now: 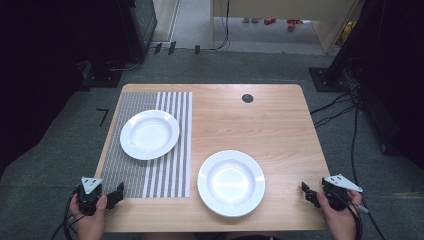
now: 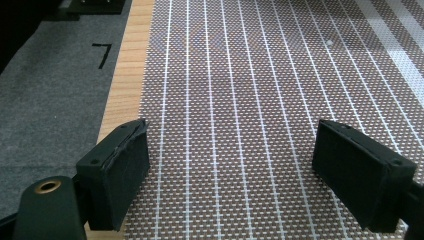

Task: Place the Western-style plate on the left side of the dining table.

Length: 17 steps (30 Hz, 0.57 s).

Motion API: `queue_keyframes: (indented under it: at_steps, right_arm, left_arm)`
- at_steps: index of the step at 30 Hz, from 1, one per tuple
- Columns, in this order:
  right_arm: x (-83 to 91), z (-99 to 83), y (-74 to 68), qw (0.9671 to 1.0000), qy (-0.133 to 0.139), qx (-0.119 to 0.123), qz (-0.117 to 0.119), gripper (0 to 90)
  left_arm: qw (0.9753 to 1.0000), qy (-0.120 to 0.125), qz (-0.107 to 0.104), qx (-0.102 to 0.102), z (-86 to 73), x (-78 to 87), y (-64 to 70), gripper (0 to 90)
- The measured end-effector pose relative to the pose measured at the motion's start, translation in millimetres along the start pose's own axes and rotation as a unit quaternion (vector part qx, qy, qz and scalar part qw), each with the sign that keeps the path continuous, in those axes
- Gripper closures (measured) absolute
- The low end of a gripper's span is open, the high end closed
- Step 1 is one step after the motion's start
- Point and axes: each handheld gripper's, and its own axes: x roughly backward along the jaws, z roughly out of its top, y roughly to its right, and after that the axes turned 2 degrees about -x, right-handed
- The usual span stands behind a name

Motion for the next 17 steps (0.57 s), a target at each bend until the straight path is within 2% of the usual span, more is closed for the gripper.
queue_keyframes:
  at_steps: [2, 17]
  right_arm:
    - [-0.7, 0.1, -2.3, 0.9999, -0.003, 0.011, -0.002, 18.4]
    - [-0.8, 0.2, -2.4, 0.9999, -0.004, 0.011, -0.001, 18.1]
  left_arm:
    - [1.0000, 0.000, 0.000, 0.000, 0.0, 0.0, 0.0, 15.4]
    - [1.0000, 0.000, 0.000, 0.000, 0.1, -0.1, -0.1, 15.3]
